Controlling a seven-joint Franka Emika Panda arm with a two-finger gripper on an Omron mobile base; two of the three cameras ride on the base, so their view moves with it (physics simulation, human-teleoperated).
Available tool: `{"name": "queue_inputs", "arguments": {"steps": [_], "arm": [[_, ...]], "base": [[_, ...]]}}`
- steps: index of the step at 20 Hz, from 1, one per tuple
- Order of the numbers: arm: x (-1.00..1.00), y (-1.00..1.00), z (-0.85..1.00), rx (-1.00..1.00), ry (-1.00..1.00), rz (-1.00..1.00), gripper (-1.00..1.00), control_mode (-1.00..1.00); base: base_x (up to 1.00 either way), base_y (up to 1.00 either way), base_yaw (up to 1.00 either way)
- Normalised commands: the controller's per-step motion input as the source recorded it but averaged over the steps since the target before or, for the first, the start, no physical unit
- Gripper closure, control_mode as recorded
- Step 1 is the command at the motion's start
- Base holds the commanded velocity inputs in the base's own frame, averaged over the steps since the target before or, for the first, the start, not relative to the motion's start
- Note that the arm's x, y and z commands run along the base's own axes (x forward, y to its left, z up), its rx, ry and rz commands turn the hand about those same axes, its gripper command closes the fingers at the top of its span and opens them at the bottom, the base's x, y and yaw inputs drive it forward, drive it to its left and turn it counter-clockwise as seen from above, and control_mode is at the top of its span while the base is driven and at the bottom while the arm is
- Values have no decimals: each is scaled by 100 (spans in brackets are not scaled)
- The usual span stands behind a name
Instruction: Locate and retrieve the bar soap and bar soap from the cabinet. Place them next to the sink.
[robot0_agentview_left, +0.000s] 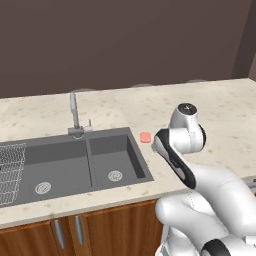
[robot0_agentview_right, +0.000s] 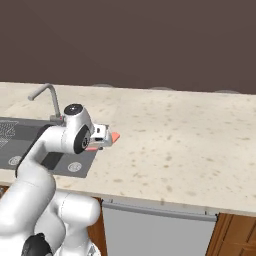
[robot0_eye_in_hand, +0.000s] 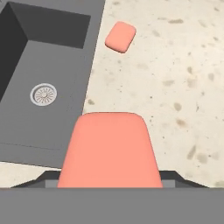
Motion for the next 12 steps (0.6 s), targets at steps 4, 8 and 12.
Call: {"name": "queue_inputs", "arguments": {"steps": [4,8,12], "arm": [[41,4,-65,5,16,0,100,-100],[34,1,-50,2,10,0,100,-100],[34,0,-43,0,-1,0,100,-100]], "base": [[0,0,0],[0,0,0],[0,0,0]]}}
